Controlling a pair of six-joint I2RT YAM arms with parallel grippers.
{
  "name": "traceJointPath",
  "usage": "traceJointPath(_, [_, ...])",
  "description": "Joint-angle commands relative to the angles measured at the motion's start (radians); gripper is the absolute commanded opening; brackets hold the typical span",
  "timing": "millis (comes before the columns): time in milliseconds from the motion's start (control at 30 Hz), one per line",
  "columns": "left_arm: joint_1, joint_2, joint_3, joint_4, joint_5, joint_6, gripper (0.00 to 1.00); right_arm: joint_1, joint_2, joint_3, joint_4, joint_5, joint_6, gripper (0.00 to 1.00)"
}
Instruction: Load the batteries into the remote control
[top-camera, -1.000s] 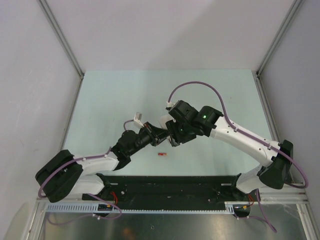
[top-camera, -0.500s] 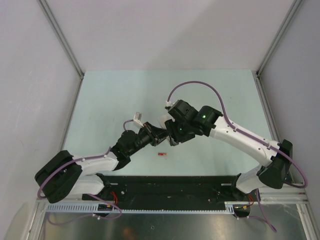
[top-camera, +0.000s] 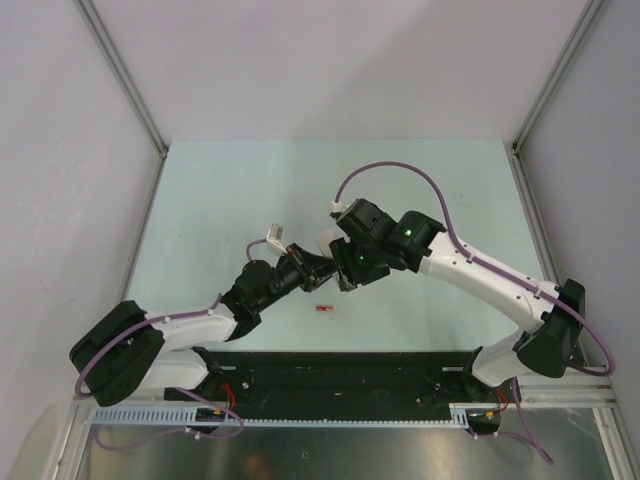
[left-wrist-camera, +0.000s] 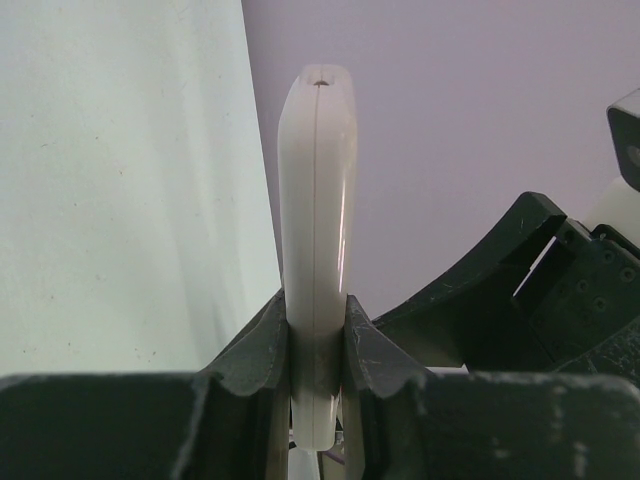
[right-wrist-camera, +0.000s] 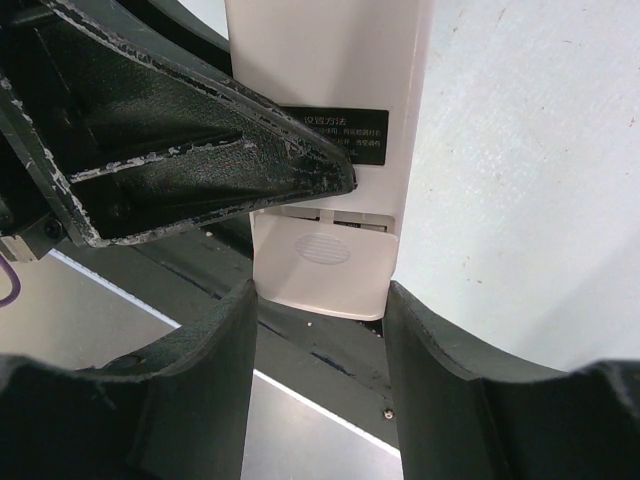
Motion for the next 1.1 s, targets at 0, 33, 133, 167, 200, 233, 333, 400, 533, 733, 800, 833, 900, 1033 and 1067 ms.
traceJointPath(0, [-0.007, -0.029, 0.043, 0.033, 0.027, 0.001, 0.00, -0.008, 0.006, 0.026, 0.031, -0.003, -0.001, 0.42])
traceJointPath(33, [-0.008, -0.031, 0.044, 0.033, 0.031, 0.001, 0.00, -0.011, 0.006, 0.025, 0.033, 0.000, -0.001, 0.43])
traceJointPath(133, [-0.013, -0.032, 0.047, 0.033, 0.035, -0.003, 0.00, -0.014, 0.009, 0.023, 0.036, 0.000, 0.001, 0.44])
traceJointPath(167, [-0.014, -0.032, 0.049, 0.033, 0.035, -0.005, 0.00, -0.012, 0.009, 0.023, 0.036, -0.003, 0.002, 0.44])
traceJointPath(200, [-0.017, -0.034, 0.049, 0.033, 0.033, -0.006, 0.00, -0.012, 0.012, 0.023, 0.037, -0.004, -0.001, 0.44])
traceJointPath(233, [-0.017, -0.034, 0.050, 0.033, 0.035, -0.006, 0.00, -0.012, 0.013, 0.023, 0.037, -0.006, 0.002, 0.46])
traceJointPath(333, [-0.019, -0.037, 0.052, 0.033, 0.036, -0.009, 0.00, -0.014, 0.016, 0.022, 0.040, -0.004, 0.004, 0.48])
traceJointPath(400, [-0.021, -0.035, 0.052, 0.033, 0.036, -0.011, 0.00, -0.015, 0.020, 0.022, 0.043, -0.004, 0.006, 0.49])
traceJointPath(533, [-0.022, -0.037, 0.052, 0.033, 0.038, -0.017, 0.00, -0.018, 0.020, 0.020, 0.045, -0.003, 0.006, 0.53])
traceJointPath(733, [-0.022, -0.037, 0.052, 0.033, 0.047, -0.039, 0.00, -0.026, 0.016, 0.017, 0.043, 0.002, 0.006, 0.57])
traceJointPath(800, [-0.022, -0.035, 0.052, 0.032, 0.053, -0.052, 0.00, -0.028, 0.018, 0.016, 0.045, 0.002, 0.006, 0.59])
traceJointPath(833, [-0.022, -0.035, 0.052, 0.033, 0.058, -0.058, 0.00, -0.029, 0.018, 0.014, 0.043, 0.000, 0.006, 0.59])
traceJointPath(900, [-0.024, -0.035, 0.053, 0.033, 0.062, -0.072, 0.00, -0.034, 0.018, 0.013, 0.043, -0.003, 0.006, 0.61])
traceJointPath(1033, [-0.024, -0.029, 0.055, 0.039, 0.068, -0.097, 0.00, -0.037, 0.018, 0.014, 0.043, -0.006, 0.006, 0.62])
traceJointPath(1067, [-0.024, -0.031, 0.055, 0.039, 0.068, -0.106, 0.00, -0.038, 0.018, 0.014, 0.043, -0.004, 0.006, 0.62])
